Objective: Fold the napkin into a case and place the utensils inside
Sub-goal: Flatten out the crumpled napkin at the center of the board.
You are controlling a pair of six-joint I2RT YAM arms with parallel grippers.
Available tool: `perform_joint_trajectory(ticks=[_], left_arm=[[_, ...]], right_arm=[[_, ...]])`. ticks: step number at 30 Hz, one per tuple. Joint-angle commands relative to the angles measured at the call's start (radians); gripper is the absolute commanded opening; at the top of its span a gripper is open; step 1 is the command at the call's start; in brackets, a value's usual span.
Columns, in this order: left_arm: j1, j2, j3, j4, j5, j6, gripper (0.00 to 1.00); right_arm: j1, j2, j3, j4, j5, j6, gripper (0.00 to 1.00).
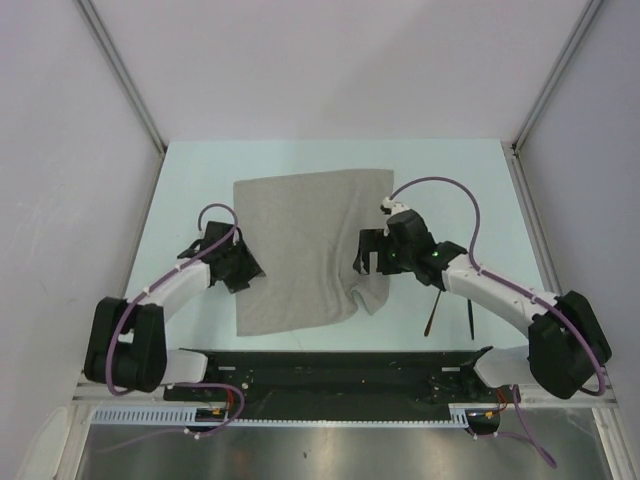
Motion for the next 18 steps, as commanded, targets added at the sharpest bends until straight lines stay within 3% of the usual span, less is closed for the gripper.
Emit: perform_joint_trajectory(ticks=[1,4,7,8,9,14,18], left_arm=[[0.004,0.100,0.045,-0.045,-0.041,-0.072,0.58],[0.010,0.217,0.112,-0.102,-0.070,-0.055,0.58],[0.026,0.324,0.161,-0.137,-0.054,-0.037,0.58],[0.030,0.353,0.172,-0.134,-0.017,-0.008,0.58],[0.038,0.378,0.183,-0.135,-0.014,0.008,0.58],[0.095,0.442,0.274,-0.226,-0.139,0.063,0.56],[0.173,0.488,0.315,-0.230,-0.127,0.086,0.53]], right_arm=[[-0.113,-0.042,-0.043,-0.005,-0.059,-0.015,1.00],[-0.185,0.007,-0.030,0.011,-0.076,-0.005,0.92],[-0.193,0.072,-0.019,0.037,-0.053,-0.048,0.75],[-0.191,0.108,-0.010,0.046,-0.037,-0.050,0.64],[-0.190,0.122,-0.007,0.052,-0.038,-0.051,0.61],[-0.142,0.173,0.001,-0.002,0.016,-0.010,0.59],[-0.113,0.159,-0.060,0.029,0.074,0.013,0.59]])
